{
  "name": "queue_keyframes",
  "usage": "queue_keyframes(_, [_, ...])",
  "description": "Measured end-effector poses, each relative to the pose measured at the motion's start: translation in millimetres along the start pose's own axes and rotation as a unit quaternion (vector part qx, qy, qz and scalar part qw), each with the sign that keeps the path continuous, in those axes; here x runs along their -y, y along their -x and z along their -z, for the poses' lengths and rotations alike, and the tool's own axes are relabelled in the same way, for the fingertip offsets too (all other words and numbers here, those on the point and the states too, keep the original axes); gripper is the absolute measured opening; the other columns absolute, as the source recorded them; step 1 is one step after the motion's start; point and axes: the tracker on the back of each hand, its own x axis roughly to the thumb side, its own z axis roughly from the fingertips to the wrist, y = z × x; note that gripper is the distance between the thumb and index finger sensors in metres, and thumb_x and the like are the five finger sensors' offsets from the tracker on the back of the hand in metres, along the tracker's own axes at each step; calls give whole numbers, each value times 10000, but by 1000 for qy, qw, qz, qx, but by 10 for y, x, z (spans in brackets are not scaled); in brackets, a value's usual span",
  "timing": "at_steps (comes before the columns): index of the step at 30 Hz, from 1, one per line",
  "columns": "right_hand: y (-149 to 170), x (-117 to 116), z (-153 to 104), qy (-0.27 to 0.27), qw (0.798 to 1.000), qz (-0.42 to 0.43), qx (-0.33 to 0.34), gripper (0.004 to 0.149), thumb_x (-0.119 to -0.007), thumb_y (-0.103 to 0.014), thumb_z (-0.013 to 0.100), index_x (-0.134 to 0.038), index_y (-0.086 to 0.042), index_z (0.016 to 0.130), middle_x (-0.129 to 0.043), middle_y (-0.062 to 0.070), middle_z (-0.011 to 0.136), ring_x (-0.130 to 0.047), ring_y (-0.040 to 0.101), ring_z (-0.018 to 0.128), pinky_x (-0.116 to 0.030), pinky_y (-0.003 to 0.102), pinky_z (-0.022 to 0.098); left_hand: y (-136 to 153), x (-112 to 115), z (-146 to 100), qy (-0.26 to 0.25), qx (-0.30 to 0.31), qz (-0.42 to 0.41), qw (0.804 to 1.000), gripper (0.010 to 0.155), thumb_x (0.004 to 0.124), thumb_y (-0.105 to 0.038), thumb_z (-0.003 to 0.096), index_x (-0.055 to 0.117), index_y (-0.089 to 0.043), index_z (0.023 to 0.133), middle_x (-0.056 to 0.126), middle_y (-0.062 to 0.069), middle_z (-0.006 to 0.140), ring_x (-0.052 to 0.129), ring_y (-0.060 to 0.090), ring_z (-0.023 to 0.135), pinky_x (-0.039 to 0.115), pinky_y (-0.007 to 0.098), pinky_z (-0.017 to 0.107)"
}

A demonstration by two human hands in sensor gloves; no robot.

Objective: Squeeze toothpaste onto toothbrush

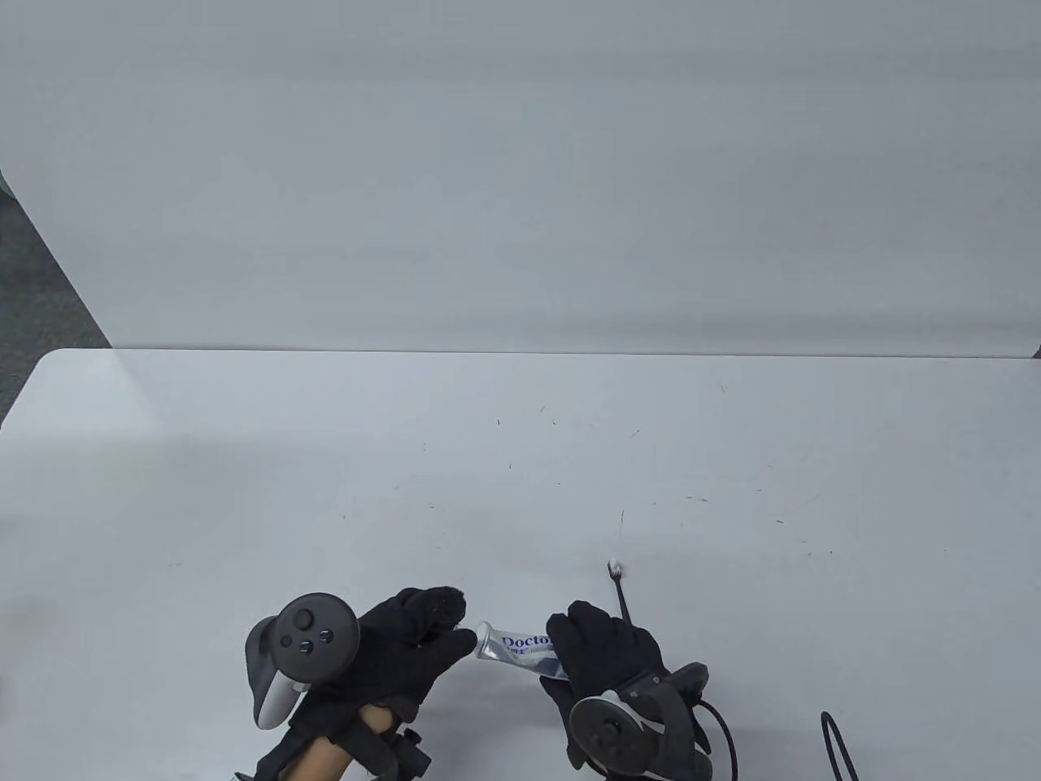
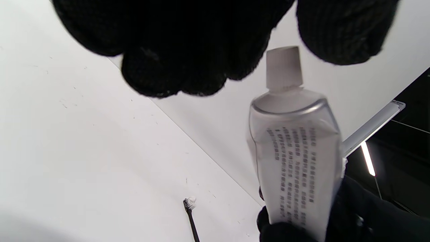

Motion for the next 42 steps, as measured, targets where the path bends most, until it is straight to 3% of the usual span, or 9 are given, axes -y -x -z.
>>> queue_keyframes(3, [-18,-6,-1,-1,1000,-7,4,648,-909,-400,321,-768,-75,865,-807,196,859,-891,448,652,-803,613,439,-37,1,-4,-4,5,14,1000,461,850,-501,398,934,-200,737,1007,129,673,1006,343,507,806,576,429])
queue_keyframes(9, [-9,-6,-3,-5,1000,-6,2,651,-906,-398,322,-766,-64,864,-807,198,858,-891,451,651,-804,614,438,-85,8,14,39,56,0,998,540,901,-290,397,770,-217,916,869,129,882,924,360,701,745,601,541])
queue_keyframes(13, [-7,0,-2,-2,1000,-4,1,654,-903,-396,323,-764,-57,864,-806,201,857,-893,453,648,-806,613,434,26,26,12,29,-1,-5,1000,670,800,-624,373,784,-219,906,878,139,868,933,370,668,765,580,509])
queue_keyframes(17, [-21,-8,-3,-8,1000,-10,4,646,-902,-400,328,-767,-63,862,-808,199,858,-891,449,650,-805,610,437,0,24,22,18,-1,13,1000,469,828,-512,407,921,-200,744,996,126,688,1001,347,520,804,576,433])
queue_keyframes(23, [-5,-29,1,-23,1000,8,0,646,-902,-401,328,-771,-57,859,-814,202,851,-897,451,639,-810,609,428,-72,28,26,62,38,19,997,534,881,-304,415,749,-210,924,844,138,904,907,368,726,733,605,556])
queue_keyframes(26, [-1,-29,1,-22,1000,11,-2,647,-900,-399,330,-771,-52,860,-814,206,851,-898,454,637,-811,609,425,10,38,32,63,11,-11,998,687,874,-527,398,684,-217,981,804,137,945,886,377,746,733,593,553])
queue_keyframes(31, [-40,-49,-6,-28,1000,-4,8,639,-897,-401,337,-771,-59,862,-812,202,855,-893,451,645,-807,610,434,33,43,38,47,-21,30,998,489,816,-530,415,903,-205,769,985,126,708,997,347,534,802,572,441])
queue_keyframes(37, [-41,-73,5,-41,999,14,7,640,-885,-405,347,-762,-54,867,-807,206,856,-894,450,638,-811,605,427,-31,26,20,31,-8,29,999,466,832,-423,402,881,-181,797,968,145,720,989,343,542,796,577,452])
queue_keyframes(42, [21,-129,16,-115,986,123,-18,647,-883,-403,345,-763,-28,858,-813,223,837,-892,453,589,-816,597,396,-24,23,32,41,0,13,999,458,825,-355,381,880,-165,795,962,166,719,982,354,545,788,590,461])
